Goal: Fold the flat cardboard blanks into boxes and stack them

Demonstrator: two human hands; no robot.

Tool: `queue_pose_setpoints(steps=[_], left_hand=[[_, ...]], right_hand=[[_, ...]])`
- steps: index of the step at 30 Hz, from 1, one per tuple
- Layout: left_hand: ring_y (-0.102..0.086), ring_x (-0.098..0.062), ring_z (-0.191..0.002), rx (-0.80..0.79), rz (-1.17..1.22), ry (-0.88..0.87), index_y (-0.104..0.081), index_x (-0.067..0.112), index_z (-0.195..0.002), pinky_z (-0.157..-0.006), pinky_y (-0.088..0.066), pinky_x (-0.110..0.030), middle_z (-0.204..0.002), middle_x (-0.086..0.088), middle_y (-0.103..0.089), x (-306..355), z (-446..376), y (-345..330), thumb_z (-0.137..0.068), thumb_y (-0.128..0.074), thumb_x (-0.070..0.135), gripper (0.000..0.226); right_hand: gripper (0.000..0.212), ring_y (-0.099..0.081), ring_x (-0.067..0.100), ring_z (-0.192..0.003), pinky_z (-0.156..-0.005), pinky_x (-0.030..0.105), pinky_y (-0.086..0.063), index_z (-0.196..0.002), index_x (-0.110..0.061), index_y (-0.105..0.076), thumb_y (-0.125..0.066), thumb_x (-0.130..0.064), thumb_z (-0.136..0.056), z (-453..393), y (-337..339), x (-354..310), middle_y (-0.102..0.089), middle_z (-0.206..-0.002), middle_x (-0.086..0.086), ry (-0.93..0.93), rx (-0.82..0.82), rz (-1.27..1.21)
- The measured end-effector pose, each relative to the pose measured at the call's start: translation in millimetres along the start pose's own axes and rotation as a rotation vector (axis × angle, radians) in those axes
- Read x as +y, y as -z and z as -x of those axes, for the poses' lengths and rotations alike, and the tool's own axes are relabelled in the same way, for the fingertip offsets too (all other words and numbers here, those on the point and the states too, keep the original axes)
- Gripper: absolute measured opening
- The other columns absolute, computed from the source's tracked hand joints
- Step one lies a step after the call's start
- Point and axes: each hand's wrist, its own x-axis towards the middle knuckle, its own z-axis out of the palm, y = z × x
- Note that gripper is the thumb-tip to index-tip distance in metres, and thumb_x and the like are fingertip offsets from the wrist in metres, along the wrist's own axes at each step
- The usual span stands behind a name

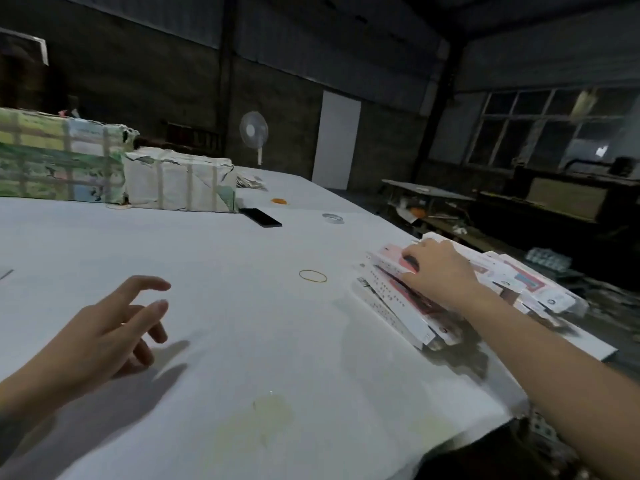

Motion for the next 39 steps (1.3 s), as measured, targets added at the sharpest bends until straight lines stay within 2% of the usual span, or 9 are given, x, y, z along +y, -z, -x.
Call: queue_pose_setpoints(steps=[7, 10, 14, 21, 25, 30, 34, 36, 39], left_hand=[[-0.067, -0.029, -0.054, 0.000, 0.008, 0.025, -0.061, 0.044, -0.117, -0.046, -0.049, -0.025, -0.080, 0.000, -0.072, 0, 0, 1, -0.085, -0.051, 0.061, 0.037], [-0.066, -0.027, -0.055, -0.008, 0.008, 0.012, -0.065, 0.043, -0.105, -0.050, -0.050, -0.027, -0.079, 0.000, -0.071, 6, 1, -1, -0.099, -0.054, 0.037, 0.014], [-0.067, -0.022, -0.056, -0.010, -0.082, 0.019, -0.067, 0.039, -0.090, -0.058, -0.053, -0.032, -0.077, 0.001, -0.072, 16, 5, -2, -0.100, -0.056, 0.025, 0.020], [-0.068, -0.022, -0.076, 0.118, -0.381, 0.006, -0.062, 0.031, -0.102, -0.077, -0.056, -0.042, -0.077, 0.006, -0.071, 18, 3, 17, -0.099, -0.053, 0.017, 0.017], [-0.062, -0.021, -0.080, 0.256, -0.573, 0.136, -0.057, 0.034, -0.108, -0.065, -0.046, -0.035, -0.078, 0.010, -0.067, 6, -4, 39, -0.092, -0.047, 0.015, 0.027], [-0.058, -0.029, -0.107, 0.421, -0.771, 0.209, -0.052, 0.021, -0.132, -0.083, -0.048, -0.040, -0.118, -0.007, -0.065, -18, -6, 79, -0.092, -0.054, 0.017, 0.041], [-0.020, -0.040, -0.149, 0.420, -0.985, 0.523, -0.034, 0.020, -0.148, -0.121, -0.013, -0.052, -0.151, -0.017, -0.041, -29, -1, 110, -0.087, -0.055, 0.018, 0.064], [-0.004, -0.043, -0.152, 0.377, -0.980, 0.621, -0.024, 0.020, -0.151, -0.123, -0.003, -0.054, -0.160, -0.020, -0.026, -31, 1, 114, -0.090, -0.053, 0.020, 0.068], [-0.007, -0.048, -0.150, 0.356, -1.011, 0.693, -0.021, 0.021, -0.153, -0.123, -0.005, -0.055, -0.161, -0.023, -0.020, -32, 4, 117, -0.091, -0.050, 0.022, 0.068]], right_hand=[[0.050, -0.032, 0.028, -0.136, -0.109, 0.047, -0.032, -0.140, -0.032, -0.050, -0.053, -0.048, -0.093, 0, -12, -32, -0.036, -0.152, -0.002, -0.002, 0.022, 0.031], [0.043, -0.035, 0.024, -0.131, -0.104, 0.041, -0.035, -0.135, -0.033, -0.055, -0.051, -0.044, -0.094, 10, -3, -72, -0.042, -0.147, -0.005, 0.133, 0.096, -0.078], [0.037, -0.041, 0.020, -0.126, -0.103, 0.038, -0.039, -0.128, -0.029, -0.061, -0.052, -0.039, -0.094, 29, 7, -153, -0.051, -0.138, -0.006, 0.333, 0.051, -0.358], [0.039, -0.045, 0.021, -0.122, -0.096, 0.039, -0.044, -0.131, -0.026, -0.056, -0.053, -0.034, -0.093, 53, 11, -310, -0.059, -0.131, -0.004, 0.622, -0.015, -0.726], [0.035, -0.047, 0.018, -0.119, -0.095, 0.037, -0.044, -0.129, -0.026, -0.057, -0.050, -0.028, -0.094, 56, -2, -353, -0.060, -0.126, -0.006, 0.597, -0.034, -0.861], [0.025, -0.049, 0.011, -0.107, -0.090, 0.033, -0.044, -0.116, -0.029, -0.065, -0.053, -0.028, -0.094, 49, -32, -345, -0.061, -0.106, -0.013, 0.576, -0.030, -0.926], [0.021, -0.047, 0.007, -0.103, -0.088, 0.031, -0.043, -0.111, -0.032, -0.065, -0.053, -0.028, -0.094, 46, -35, -346, -0.056, -0.100, -0.018, 0.601, -0.047, -0.942], [0.021, -0.045, 0.006, -0.101, -0.085, 0.029, -0.040, -0.110, -0.033, -0.064, -0.053, -0.028, -0.094, 46, -37, -348, -0.055, -0.100, -0.019, 0.624, -0.051, -0.939], [0.019, -0.045, 0.005, -0.100, -0.085, 0.028, -0.039, -0.108, -0.034, -0.064, -0.053, -0.028, -0.094, 45, -38, -348, -0.054, -0.097, -0.020, 0.639, -0.055, -0.950]])
